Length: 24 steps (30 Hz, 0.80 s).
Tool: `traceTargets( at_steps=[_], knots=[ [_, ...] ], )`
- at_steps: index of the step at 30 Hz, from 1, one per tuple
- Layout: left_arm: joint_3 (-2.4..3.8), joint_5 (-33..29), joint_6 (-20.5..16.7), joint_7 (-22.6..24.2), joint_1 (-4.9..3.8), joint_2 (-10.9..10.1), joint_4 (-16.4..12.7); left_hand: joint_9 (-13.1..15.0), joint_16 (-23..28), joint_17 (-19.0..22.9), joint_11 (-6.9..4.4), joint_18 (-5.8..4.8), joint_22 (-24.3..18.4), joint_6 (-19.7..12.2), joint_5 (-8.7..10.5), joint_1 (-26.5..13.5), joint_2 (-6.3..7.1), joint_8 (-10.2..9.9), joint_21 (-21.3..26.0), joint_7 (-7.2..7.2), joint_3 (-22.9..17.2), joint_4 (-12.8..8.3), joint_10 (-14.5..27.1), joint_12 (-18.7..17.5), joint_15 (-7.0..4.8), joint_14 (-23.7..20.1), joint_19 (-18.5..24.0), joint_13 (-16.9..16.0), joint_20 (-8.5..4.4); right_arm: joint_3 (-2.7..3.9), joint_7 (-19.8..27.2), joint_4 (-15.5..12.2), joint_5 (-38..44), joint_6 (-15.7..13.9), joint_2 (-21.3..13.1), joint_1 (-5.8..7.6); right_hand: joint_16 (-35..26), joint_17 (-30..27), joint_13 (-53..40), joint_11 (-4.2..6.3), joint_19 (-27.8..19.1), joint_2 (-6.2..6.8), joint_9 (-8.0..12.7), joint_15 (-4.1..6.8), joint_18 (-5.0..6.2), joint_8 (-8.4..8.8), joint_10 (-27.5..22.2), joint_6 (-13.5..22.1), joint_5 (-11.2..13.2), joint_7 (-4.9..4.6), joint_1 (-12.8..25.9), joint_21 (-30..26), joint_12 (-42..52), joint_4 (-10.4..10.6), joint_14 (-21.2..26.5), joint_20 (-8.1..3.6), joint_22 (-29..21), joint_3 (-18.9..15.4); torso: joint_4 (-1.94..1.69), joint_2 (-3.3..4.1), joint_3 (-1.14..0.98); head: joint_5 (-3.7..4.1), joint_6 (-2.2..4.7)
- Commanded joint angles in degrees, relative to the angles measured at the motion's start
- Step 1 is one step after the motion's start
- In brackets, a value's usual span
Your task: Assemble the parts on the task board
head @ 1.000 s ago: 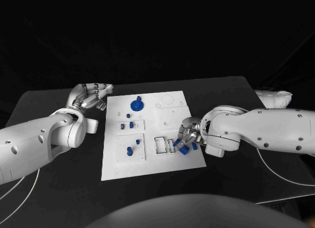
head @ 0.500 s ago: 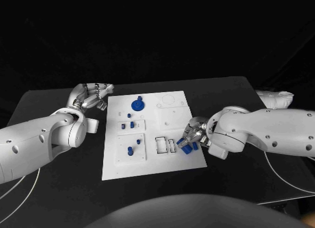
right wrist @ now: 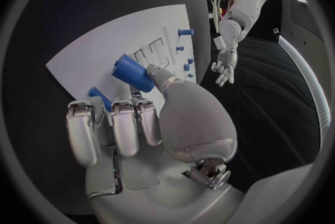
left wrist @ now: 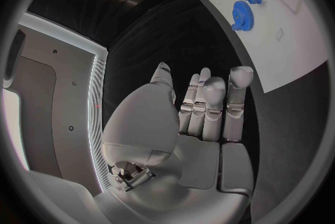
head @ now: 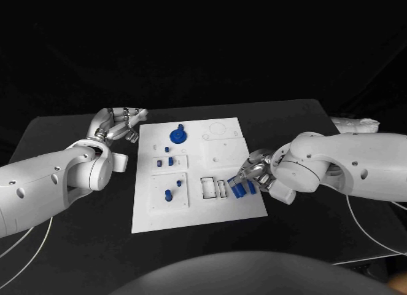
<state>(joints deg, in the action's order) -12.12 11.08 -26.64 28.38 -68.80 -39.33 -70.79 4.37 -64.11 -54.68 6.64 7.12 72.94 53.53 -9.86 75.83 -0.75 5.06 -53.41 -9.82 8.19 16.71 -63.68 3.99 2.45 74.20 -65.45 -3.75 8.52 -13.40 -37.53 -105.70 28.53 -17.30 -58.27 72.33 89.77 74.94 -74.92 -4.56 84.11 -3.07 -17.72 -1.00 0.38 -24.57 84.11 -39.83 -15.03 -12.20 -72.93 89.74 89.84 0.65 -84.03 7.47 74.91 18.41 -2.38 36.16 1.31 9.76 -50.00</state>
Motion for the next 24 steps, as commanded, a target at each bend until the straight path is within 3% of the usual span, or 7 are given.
traceTargets(
  at_steps=[1,9,24],
  knots=[
    [0.03,0.2,0.9,0.2,-0.03,0.2,-0.1,0.0,0.3,0.1,-0.3,0.64,0.0,-0.3,-0.2,0.1,-0.44,0.4,0.1,0.1,0.3,0.0,0.0,0.1,-0.11,-0.3,0.3,-0.1,0.09,-0.01,3.3,0.4,-6.6,-0.9,0.5,0.17,0.2,15.1,-15.1,0.43,5.9,0.18,0.1,0.3,-0.38,0.51,5.9,-8.8,0.4,4.11,1.0,0.3,0.2,0.4,-6.0,-0.49,15.1,-0.2,-0.04,0.02,0.0,-0.07,0.0],
    [0.02,0.2,1.0,0.2,-0.03,0.2,0.0,0.0,0.3,0.1,-0.3,0.64,0.0,-0.3,-0.2,0.1,-0.44,0.4,0.1,0.1,0.3,0.0,0.0,0.1,-0.11,-0.3,0.3,-0.1,0.09,0.02,6.5,1.5,-10.7,-1.4,1.6,0.34,0.2,15.1,-15.1,0.43,5.9,0.27,0.2,0.32,-0.38,1.16,5.9,-9.0,0.7,4.11,1.5,0.3,0.2,0.9,-6.0,-0.54,15.1,-0.7,-0.05,0.0,-0.01,-0.17,0.0],
    [0.02,0.2,1.2,0.2,-0.03,0.5,0.1,0.0,0.3,0.1,-0.3,0.64,0.0,-0.3,-0.23,0.1,-0.5,0.4,0.2,0.11,0.3,0.0,0.0,0.1,-0.11,-0.3,0.3,-0.1,0.1,0.02,7.0,4.6,-13.1,0.8,5.6,0.13,0.2,15.1,-15.1,0.51,5.9,0.52,0.3,0.41,-0.38,2.26,5.9,-9.7,2.1,4.2,2.0,0.3,0.2,1.4,-6.0,-0.62,15.1,-1.6,-0.05,0.02,-0.05,-0.53,0.0]
  ],
)
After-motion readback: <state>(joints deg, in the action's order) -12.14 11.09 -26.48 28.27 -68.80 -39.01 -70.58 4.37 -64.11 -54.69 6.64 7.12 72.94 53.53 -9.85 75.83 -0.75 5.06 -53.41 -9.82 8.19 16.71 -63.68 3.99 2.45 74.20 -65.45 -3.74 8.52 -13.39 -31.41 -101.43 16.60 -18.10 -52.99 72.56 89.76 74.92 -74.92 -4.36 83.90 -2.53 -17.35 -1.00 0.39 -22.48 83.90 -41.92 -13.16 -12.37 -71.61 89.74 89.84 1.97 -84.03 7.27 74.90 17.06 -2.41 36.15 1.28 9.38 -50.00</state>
